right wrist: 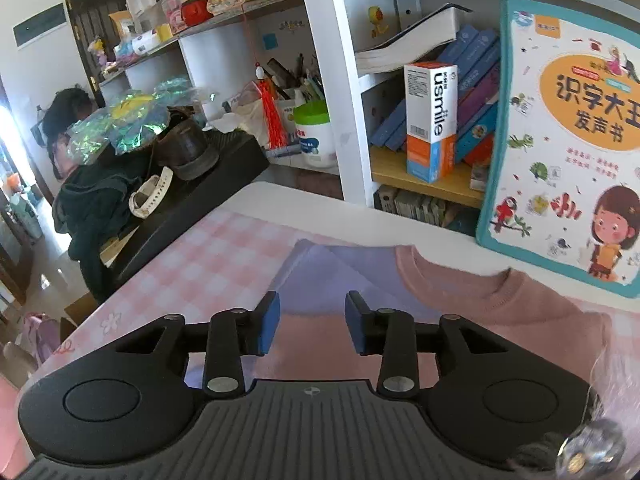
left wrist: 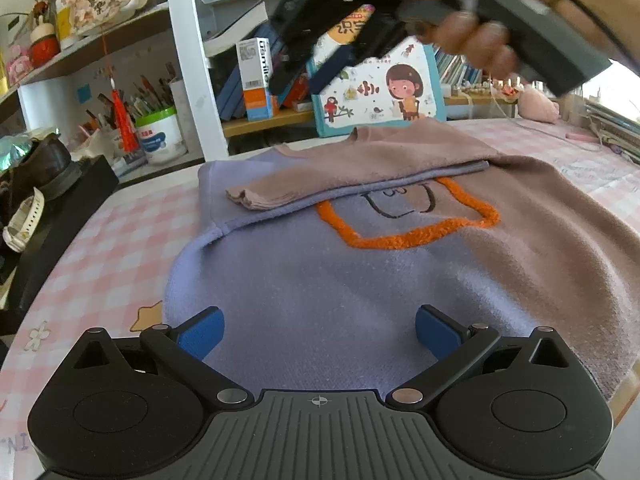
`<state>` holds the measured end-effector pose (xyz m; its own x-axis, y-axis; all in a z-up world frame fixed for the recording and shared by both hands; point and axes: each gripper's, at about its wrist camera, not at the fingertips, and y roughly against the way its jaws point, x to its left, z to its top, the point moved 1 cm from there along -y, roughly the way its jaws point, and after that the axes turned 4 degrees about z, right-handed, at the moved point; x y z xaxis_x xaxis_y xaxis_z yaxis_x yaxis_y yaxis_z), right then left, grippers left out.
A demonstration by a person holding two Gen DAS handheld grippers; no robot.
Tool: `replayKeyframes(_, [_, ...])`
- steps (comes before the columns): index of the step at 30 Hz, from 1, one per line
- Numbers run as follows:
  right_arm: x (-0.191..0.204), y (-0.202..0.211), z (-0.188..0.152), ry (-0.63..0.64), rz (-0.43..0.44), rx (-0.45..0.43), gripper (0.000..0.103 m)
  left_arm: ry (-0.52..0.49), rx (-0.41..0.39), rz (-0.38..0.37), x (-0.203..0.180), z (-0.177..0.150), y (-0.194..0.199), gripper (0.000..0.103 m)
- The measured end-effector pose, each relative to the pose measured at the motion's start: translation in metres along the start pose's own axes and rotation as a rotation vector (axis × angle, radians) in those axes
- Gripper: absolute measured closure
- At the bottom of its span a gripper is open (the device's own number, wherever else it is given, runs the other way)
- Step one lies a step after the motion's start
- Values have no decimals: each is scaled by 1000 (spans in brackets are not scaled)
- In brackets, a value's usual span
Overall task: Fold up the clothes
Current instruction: 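Lay the pink sleeve onto the folded lavender sleeve and open the right gripper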
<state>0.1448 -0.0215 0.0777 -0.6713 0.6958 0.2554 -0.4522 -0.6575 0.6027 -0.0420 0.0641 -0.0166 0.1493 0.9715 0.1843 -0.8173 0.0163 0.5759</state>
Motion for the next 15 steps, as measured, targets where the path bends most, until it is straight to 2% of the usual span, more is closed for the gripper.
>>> replayKeyframes(3, [-6, 16, -21, -13, -2, 11, 61, -5, -1, 6, -1, 0, 0, 0])
replayKeyframes(6, [-15, 33, -53, -48, -6, 38, 61, -8, 1, 11, -2, 0, 0, 0])
replayKeyframes(10, [-26, 63, -98, -64, -59, 69, 61, -13, 0, 14, -4, 0, 0, 0])
replayKeyframes(15, [-41, 117, -142, -127, -105, 53, 57, 49, -1, 4, 7, -2, 2, 0])
